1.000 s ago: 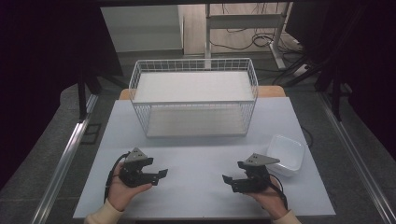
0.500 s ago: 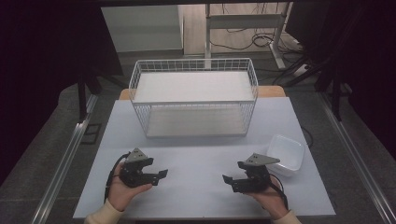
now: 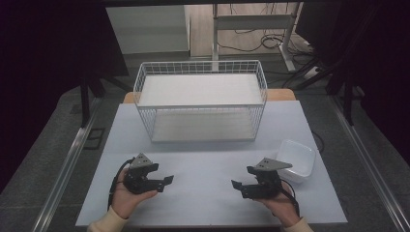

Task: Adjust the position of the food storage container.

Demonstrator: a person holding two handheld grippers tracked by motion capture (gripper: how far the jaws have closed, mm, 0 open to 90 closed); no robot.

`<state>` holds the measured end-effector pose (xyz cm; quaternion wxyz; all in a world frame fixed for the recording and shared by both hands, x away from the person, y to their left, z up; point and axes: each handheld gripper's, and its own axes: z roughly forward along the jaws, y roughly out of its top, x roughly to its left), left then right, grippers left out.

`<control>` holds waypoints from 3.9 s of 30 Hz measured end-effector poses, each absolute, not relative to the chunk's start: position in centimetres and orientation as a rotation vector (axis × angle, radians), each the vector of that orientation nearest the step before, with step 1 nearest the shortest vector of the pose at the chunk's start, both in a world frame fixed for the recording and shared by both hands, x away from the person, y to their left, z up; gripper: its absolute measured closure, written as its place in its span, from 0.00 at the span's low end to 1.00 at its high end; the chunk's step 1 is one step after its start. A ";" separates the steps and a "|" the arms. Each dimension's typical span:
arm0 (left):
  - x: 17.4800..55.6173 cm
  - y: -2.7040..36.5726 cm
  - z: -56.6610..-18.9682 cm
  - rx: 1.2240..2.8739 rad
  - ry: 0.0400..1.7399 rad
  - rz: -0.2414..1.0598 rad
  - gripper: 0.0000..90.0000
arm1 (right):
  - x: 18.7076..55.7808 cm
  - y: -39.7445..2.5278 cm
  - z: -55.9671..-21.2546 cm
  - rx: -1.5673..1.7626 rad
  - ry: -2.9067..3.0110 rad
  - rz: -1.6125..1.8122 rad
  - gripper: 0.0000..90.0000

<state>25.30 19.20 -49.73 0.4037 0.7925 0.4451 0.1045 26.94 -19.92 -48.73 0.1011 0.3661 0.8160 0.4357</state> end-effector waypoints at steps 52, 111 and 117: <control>25.5 19.8 -49.4 1.980 1.133 0.272 0.26 | 36.6 -33.9 -40.6 1.369 2.192 1.011 0.56; 25.5 19.7 -49.5 1.991 1.133 0.279 0.26 | 36.5 -31.2 -45.4 1.343 2.448 0.643 1.00; 25.5 19.7 -49.5 1.992 1.133 0.280 0.26 | 36.0 -29.7 -45.6 1.306 2.483 0.674 1.00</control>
